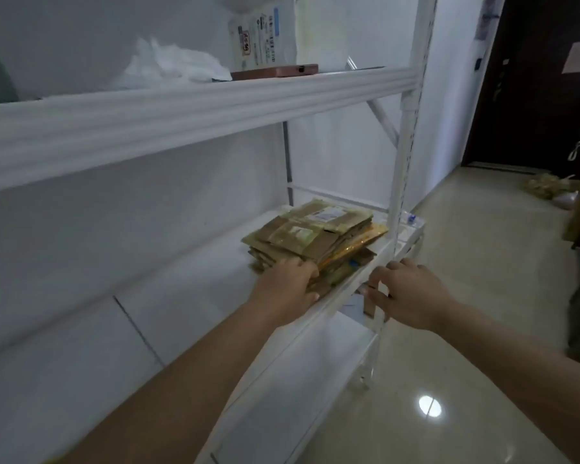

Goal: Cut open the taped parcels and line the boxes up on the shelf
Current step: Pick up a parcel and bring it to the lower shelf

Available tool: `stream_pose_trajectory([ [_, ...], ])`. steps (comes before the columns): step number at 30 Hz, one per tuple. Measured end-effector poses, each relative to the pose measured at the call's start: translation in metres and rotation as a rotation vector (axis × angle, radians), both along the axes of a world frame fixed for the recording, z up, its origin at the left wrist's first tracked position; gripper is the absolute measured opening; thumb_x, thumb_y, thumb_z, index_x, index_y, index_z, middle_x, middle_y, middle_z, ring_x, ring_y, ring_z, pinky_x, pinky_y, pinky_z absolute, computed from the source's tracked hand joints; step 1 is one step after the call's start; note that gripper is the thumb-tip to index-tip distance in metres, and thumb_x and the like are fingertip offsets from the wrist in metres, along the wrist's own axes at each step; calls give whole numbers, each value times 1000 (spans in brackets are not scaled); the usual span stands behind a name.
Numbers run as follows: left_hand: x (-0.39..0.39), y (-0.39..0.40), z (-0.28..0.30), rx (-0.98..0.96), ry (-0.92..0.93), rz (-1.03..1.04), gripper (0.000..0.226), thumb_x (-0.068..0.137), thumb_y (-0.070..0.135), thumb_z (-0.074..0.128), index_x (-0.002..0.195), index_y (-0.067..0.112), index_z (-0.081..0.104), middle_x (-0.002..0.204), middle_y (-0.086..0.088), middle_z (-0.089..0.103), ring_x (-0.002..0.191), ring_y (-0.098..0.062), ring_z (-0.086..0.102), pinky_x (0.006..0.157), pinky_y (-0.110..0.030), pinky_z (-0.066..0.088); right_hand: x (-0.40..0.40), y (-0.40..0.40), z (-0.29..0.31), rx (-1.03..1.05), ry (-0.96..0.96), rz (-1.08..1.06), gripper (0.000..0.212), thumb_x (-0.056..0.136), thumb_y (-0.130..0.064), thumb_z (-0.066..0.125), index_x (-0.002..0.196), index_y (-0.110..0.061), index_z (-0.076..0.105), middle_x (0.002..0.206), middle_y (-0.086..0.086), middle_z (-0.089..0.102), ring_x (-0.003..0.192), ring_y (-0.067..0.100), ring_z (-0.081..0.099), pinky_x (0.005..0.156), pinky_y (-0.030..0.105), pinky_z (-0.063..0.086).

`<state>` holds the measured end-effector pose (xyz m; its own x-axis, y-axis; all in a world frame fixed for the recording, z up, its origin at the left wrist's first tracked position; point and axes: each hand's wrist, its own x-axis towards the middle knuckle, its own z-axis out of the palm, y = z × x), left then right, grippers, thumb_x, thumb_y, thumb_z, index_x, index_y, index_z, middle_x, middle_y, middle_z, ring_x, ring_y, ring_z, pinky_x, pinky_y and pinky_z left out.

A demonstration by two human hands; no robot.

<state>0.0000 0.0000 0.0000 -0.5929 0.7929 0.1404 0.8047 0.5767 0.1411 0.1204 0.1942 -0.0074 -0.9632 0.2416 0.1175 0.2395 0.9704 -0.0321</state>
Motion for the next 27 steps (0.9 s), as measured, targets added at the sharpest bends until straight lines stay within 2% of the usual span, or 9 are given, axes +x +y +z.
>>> stream_pose_trajectory([
  [5,-42,49,-3,62,9,100,35,94,38,59,125,23,51,127,1,51,119,-19,46,90,-33,44,-48,62,5,36,2,13,42,99,-55,36,118,-26,60,113,0,60,110,21,50,86,33,38],
  [11,-88,95,-6,145,4,216,38,96,42,53,130,24,50,133,0,48,120,-20,47,89,-32,41,-100,128,17,63,-31,26,41,100,-53,36,121,-26,58,114,2,59,115,24,49,92,36,39],
  [14,-104,112,-11,180,17,266,29,99,33,51,126,25,54,133,-1,49,119,-21,48,94,-34,41,-130,149,20,42,0,36,38,101,-48,37,120,-24,60,113,4,59,114,25,50,92,37,41],
  [18,-128,116,-22,196,-16,366,30,101,30,44,130,26,53,138,-2,47,125,-23,44,101,-40,42,-170,165,11,20,18,30,38,102,-44,38,123,-20,59,117,7,59,116,28,51,92,38,43],
  [20,-140,116,-30,190,11,449,39,101,40,43,134,21,48,141,-6,44,127,-26,41,101,-41,42,-191,168,4,-7,39,9,43,102,-44,37,131,-17,53,125,10,58,121,30,48,96,40,42],
  [22,-147,118,-39,200,-16,582,62,96,55,43,143,15,36,145,-11,38,129,-30,38,98,-42,42,-213,169,-3,-40,45,-17,49,103,-46,35,138,-14,48,134,13,54,127,33,44,101,43,39],
  [24,-152,120,-49,233,-78,671,82,91,67,43,150,12,25,149,-12,30,133,-32,33,97,-43,42,-234,169,-9,-82,41,-29,52,103,-47,33,140,-12,45,138,15,50,130,36,40,102,45,38],
  [27,-157,122,-62,191,-65,710,95,87,72,44,152,10,16,155,-14,21,137,-34,26,103,-43,38,-258,169,-19,-100,22,-28,51,102,-49,34,138,-14,46,137,15,49,129,35,39,100,45,38],
])
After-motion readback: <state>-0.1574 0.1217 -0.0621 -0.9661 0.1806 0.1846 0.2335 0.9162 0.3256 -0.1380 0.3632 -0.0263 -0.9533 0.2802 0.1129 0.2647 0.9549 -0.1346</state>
